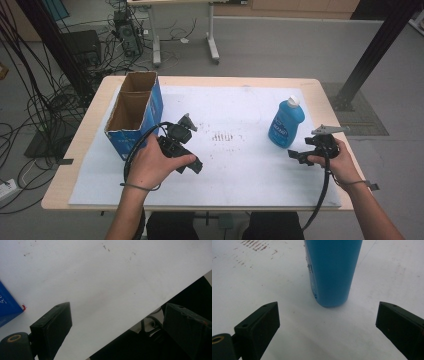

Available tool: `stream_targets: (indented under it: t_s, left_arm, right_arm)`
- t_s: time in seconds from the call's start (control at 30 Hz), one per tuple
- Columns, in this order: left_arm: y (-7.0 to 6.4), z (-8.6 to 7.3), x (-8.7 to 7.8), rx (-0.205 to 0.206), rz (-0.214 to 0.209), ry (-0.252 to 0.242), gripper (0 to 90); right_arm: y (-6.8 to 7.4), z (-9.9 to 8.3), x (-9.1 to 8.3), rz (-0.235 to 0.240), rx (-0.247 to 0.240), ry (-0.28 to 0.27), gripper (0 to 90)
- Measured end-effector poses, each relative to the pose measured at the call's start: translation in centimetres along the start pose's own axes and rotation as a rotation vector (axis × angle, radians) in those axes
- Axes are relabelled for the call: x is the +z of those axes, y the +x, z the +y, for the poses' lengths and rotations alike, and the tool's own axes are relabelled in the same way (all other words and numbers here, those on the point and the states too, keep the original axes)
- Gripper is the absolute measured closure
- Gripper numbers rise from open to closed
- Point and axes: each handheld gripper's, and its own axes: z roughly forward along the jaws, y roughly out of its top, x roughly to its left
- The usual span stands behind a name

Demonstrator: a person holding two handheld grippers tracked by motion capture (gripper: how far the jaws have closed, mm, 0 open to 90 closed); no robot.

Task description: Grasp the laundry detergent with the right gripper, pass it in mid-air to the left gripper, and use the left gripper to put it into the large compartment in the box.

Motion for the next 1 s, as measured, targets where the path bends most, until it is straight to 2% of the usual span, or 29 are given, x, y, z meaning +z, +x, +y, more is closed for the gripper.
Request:
stream_targets:
  t_s: [0.4,0.5,0.67,1.0]
  left_arm:
    - [0.0,-0.3,0.1,-0.016,-0.001,-0.006,9.0]
    - [-0.1,-0.3,0.1,-0.020,0.000,-0.007,9.1]
    - [-0.1,-0.4,0.0,-0.021,0.002,-0.007,9.1]
    - [-0.2,-0.6,-0.1,-0.031,0.001,-0.013,9.1]
  right_arm:
    - [-0.2,-0.6,0.7,-0.002,0.010,-0.097,3.5]
    - [-0.4,-0.7,0.8,-0.001,0.010,-0.145,3.2]
    - [-0.6,-0.8,0.9,-0.005,0.017,-0.184,2.9]
    - [-0.7,-1.0,1.5,-0.011,0.013,-0.227,2.8]
